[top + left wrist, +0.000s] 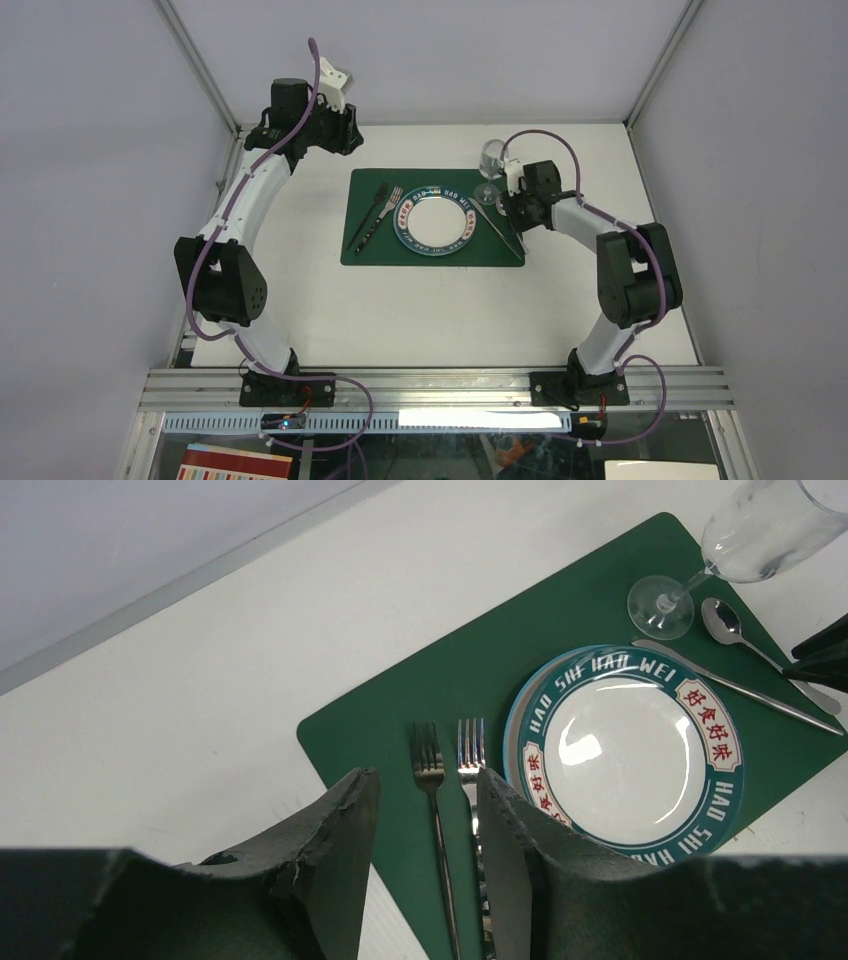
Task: Set the dinner table for one person
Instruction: Adjust the spoon with the napkin.
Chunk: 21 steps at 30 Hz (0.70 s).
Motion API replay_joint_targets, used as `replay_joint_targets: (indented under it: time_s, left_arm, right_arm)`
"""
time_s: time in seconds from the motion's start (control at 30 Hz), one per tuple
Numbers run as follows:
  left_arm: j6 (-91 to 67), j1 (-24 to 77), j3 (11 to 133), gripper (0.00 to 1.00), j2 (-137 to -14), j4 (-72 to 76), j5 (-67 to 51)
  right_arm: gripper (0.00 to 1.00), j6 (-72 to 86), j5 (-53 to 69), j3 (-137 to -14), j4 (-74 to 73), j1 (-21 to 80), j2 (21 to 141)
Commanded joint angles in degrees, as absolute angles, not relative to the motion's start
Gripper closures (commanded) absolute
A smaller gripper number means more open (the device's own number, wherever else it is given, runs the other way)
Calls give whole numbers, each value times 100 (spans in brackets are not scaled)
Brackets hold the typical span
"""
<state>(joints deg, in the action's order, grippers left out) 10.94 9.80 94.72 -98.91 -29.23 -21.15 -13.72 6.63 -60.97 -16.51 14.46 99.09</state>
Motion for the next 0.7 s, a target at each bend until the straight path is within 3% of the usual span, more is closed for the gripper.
replay_joint_targets:
  time_s: [0.0, 0.43, 0.67]
  left_arm:
    - [1115, 1037, 9534, 58, -9826, -2743, -2206]
    - [1134, 1030, 9381, 58, -9879, -2716, -2189]
    - [1125, 1030, 9486, 58, -10033, -2716, -2237]
  right_arm:
    - [71, -1503, 545, -5837, -1201, 1461, 9430]
    - [72, -1582, 380, -4829, 513, 1461, 9115]
    - [72, -1586, 387, -4811, 628, 1459, 9149]
